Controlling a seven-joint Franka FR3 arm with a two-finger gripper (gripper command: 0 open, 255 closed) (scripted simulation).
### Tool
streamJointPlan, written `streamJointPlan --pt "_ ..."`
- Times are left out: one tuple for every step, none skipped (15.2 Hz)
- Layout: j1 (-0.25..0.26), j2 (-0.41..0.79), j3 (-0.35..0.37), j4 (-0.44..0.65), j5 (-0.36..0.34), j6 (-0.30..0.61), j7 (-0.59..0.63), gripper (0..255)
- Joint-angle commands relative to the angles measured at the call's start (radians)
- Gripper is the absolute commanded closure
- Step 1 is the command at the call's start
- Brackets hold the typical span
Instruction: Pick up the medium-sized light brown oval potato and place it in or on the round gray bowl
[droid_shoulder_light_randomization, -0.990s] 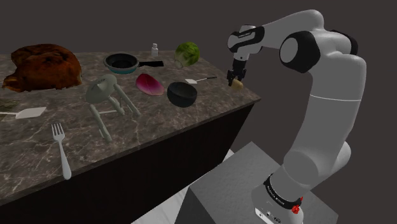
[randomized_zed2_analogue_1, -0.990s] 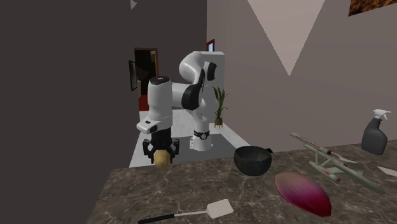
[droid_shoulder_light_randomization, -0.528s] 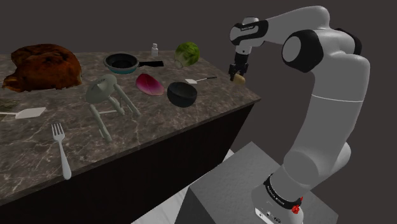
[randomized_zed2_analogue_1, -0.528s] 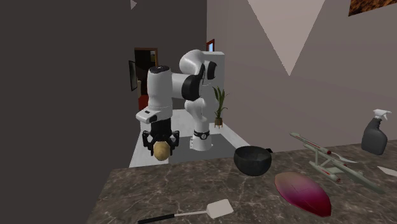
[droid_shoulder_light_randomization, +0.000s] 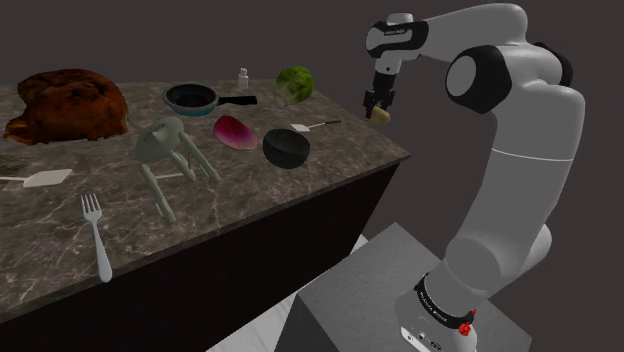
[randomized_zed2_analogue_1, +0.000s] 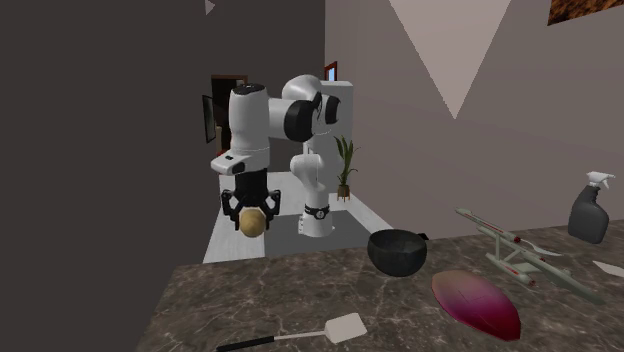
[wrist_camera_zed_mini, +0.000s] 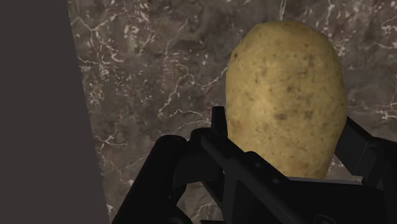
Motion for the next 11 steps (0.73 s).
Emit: streamJointPlan --pt "0.002 -0.01 -0.001 0.017 -0.003 -0.027 0.002 255" --pt "0.001 -0.01 -0.001 0.03 -0.003 -0.04 0.001 255" --pt "0.001 -0.011 -0.001 0.043 -0.003 -0.053 0.0 255" --pt "0.0 -0.011 -0.002 0.056 -0.003 -0.067 0.0 255" --pt "-0.001 -0.011 -0.002 0.07 -0.003 -0.08 -0.001 255" --pt "-0.002 -0.01 -0.002 0.084 -0.003 -0.094 -0.002 255" --pt "-0.002 -0.01 -0.003 0.09 -0.003 -0.1 -0.002 255" --pt "0.016 -0.027 0.003 0.067 -0.008 -0.095 0.02 255" --pt "0.033 -0.043 0.009 0.045 -0.012 -0.09 0.042 255" --pt "0.051 -0.058 0.015 0.026 -0.016 -0.085 0.064 255" --pt "0.067 -0.072 0.021 0.007 -0.019 -0.081 0.086 255"
